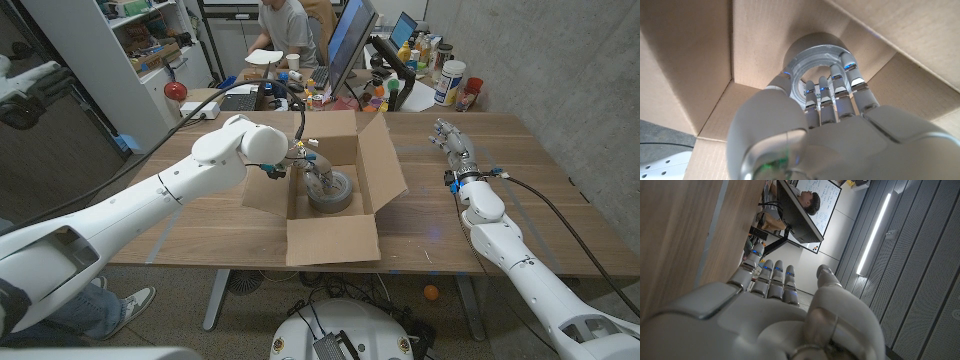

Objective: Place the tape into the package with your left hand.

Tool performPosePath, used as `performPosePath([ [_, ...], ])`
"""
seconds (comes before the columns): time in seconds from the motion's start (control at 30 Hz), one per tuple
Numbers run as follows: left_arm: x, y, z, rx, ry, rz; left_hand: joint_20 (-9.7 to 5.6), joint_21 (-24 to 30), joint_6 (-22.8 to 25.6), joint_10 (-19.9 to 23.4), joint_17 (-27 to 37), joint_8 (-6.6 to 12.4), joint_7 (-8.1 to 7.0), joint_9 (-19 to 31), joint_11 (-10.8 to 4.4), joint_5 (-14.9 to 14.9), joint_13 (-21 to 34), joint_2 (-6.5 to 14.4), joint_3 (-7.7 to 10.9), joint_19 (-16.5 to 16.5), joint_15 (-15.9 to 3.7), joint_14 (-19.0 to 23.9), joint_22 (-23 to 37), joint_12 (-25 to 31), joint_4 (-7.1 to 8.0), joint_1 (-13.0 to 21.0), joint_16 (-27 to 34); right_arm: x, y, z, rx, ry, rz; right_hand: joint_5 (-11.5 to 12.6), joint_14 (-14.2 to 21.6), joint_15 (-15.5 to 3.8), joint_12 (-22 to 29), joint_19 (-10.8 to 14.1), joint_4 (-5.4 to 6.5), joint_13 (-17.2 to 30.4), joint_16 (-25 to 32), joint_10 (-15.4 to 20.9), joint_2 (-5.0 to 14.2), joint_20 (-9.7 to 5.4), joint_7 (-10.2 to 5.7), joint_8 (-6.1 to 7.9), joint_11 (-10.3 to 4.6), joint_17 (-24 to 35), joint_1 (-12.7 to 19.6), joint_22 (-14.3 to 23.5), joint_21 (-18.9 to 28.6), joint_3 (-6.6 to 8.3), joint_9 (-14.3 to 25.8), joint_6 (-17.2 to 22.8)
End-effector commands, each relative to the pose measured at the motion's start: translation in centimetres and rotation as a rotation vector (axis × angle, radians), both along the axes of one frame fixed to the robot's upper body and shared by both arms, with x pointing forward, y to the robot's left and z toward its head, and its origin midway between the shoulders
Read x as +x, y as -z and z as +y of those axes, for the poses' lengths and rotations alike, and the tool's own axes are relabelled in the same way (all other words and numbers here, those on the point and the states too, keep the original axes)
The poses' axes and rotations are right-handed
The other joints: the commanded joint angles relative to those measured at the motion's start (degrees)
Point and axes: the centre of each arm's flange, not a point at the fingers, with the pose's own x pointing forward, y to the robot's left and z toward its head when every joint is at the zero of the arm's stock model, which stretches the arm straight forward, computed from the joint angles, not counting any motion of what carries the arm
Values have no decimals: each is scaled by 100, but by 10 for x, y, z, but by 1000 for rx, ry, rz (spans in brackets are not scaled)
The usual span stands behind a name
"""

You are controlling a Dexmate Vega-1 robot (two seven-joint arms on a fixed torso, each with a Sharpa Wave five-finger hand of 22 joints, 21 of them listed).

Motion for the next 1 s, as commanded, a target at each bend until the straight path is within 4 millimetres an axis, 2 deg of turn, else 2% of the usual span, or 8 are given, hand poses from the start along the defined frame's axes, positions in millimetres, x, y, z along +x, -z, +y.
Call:
performPosePath([
  [0.03, -6, -14, 5, -68, 2, -14, -1, -26, 24, 86, 12, 2, -15, 13, -45, -2, -16, 30, 1, -24, -16, -7, 15, 58, 3, -37, 26, -2, -3, -1, -8, -1, -3, 7, 45, 19, 11, 9, -8, 2, 34, 29, 3, 47, -10, -27, -3, -5, 50, 17, -1, -22, -1, 20],
  [0.43, -17, -43, 17, -186, 22, -104, 1, -67, 22, 89, -13, -3, -31, 13, -75, 12, -73, 75, 34, -45, -26, -62, 17, 68, -15, -23, 21, -4, -5, -1, -12, 0, -8, 6, 45, 15, 11, 9, -5, 2, 34, 31, 5, 48, -9, -28, -3, -5, 47, 18, -1, -26, -1, 18],
  [0.7, -26, -71, 50, -452, 56, -205, 2, -108, -38, 83, -30, -27, -57, 12, -126, 16, -120, 95, 43, -78, -53, -100, 17, 73, -13, -46, 21, -10, -12, 0, -28, 5, -22, 6, 46, 15, 11, 11, -4, 2, 35, 32, 8, 45, -8, -28, -5, -4, 47, 18, 0, -28, -1, 18],
  [0.87, -30, -82, 81, -676, 69, -285, 2, -136, -56, 60, -36, -32, -67, 12, -163, 18, -146, 108, 43, -105, -78, -147, 16, 69, -4, -70, 14, -17, -20, 3, -49, 8, -41, 6, 48, 20, 9, 8, -7, 2, 35, 28, 5, 50, -16, -27, -1, -6, 51, 18, -1, -29, -1, 20],
  [1.0, -32, -86, 107, -870, 77, -366, 0, -187, -11, 34, -50, -12, -97, 11, -232, 30, -184, 117, 66, -170, -111, -181, 14, 66, -54, -18, 19, -23, -29, 7, -69, 16, -59, 6, 46, 19, 9, 7, -8, 2, 34, 29, 6, 48, -27, -29, -5, -6, 53, 18, -1, -30, -1, 17],
])
